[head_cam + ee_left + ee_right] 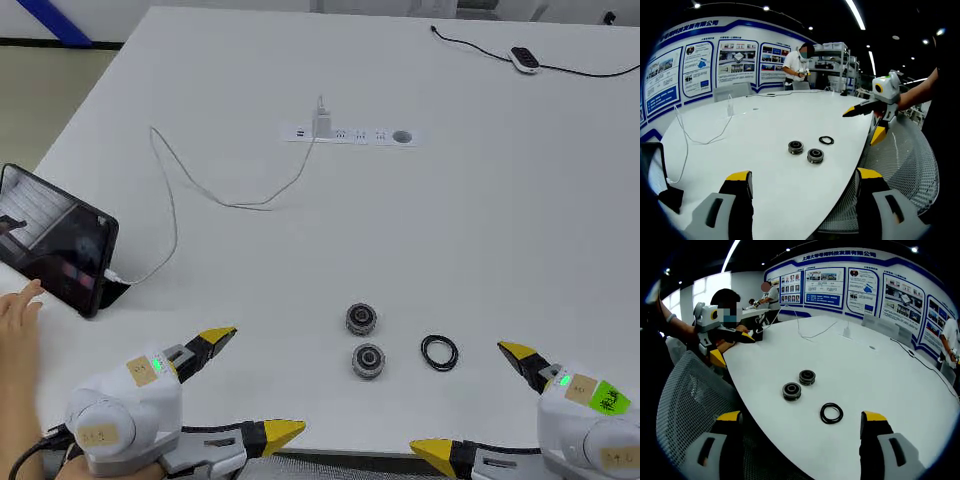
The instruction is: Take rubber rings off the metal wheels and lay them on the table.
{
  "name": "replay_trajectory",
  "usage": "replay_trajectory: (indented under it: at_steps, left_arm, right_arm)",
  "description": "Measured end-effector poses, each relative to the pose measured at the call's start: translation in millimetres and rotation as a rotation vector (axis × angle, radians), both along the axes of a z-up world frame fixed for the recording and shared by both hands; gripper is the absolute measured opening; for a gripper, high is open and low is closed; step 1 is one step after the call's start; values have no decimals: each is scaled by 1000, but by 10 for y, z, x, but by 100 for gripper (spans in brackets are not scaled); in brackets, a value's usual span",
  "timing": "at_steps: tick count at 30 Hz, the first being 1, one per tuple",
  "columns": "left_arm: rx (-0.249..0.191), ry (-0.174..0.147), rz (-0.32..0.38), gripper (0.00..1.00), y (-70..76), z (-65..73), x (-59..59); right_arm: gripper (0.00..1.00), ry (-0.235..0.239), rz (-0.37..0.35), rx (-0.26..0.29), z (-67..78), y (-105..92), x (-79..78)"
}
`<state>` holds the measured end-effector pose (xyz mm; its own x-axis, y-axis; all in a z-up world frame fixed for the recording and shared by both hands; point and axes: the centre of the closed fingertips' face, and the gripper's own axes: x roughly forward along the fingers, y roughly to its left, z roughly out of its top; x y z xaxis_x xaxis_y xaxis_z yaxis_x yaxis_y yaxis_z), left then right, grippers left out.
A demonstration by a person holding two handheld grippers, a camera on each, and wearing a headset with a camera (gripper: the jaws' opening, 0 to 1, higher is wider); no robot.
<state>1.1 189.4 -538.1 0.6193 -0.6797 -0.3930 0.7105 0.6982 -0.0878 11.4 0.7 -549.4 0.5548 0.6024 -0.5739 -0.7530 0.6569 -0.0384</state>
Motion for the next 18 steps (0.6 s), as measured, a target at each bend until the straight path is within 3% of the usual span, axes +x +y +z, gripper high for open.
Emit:
replay_trajectory:
  at_steps: [18]
  left_arm:
    - [9,5,-3,84,-3,-10,-5]
  right_arm:
    - [97,10,-14,0,-13,-47,-2]
